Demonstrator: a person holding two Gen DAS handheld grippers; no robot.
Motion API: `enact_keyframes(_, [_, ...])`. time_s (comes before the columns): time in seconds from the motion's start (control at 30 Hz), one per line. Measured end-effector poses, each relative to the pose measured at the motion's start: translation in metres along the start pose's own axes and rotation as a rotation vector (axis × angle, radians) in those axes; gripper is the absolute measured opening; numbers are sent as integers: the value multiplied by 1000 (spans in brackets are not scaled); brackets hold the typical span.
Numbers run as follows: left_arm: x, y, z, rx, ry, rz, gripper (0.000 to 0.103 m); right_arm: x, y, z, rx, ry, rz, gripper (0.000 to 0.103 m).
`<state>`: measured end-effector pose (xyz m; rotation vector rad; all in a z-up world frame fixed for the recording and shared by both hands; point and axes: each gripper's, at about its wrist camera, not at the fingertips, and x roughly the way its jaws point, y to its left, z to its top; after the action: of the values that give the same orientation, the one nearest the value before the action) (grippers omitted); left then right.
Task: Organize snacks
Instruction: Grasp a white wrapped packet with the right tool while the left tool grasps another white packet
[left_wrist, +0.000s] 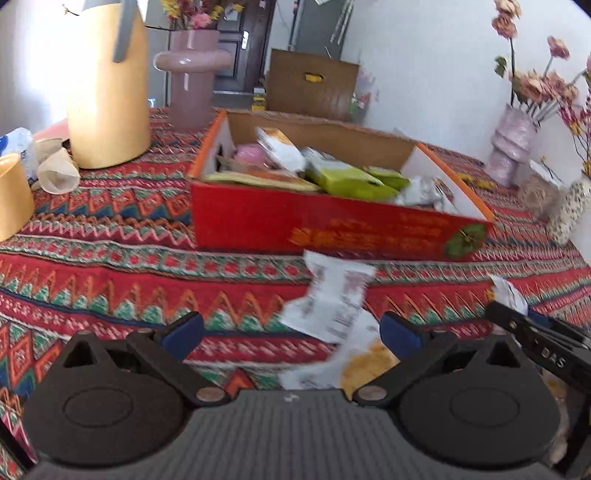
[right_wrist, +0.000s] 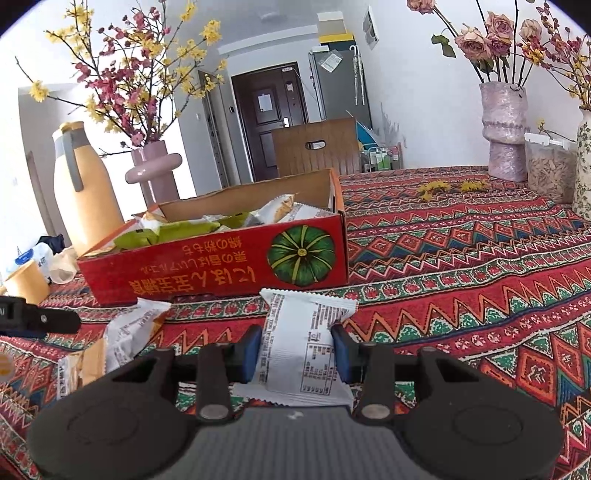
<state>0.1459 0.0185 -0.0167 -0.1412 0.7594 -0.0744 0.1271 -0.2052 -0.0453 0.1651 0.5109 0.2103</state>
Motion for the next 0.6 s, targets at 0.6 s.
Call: enact_keyframes(0.6, [13,-40,-19,-8,113,44,93,-13,2,-4,-29,-69,63,40])
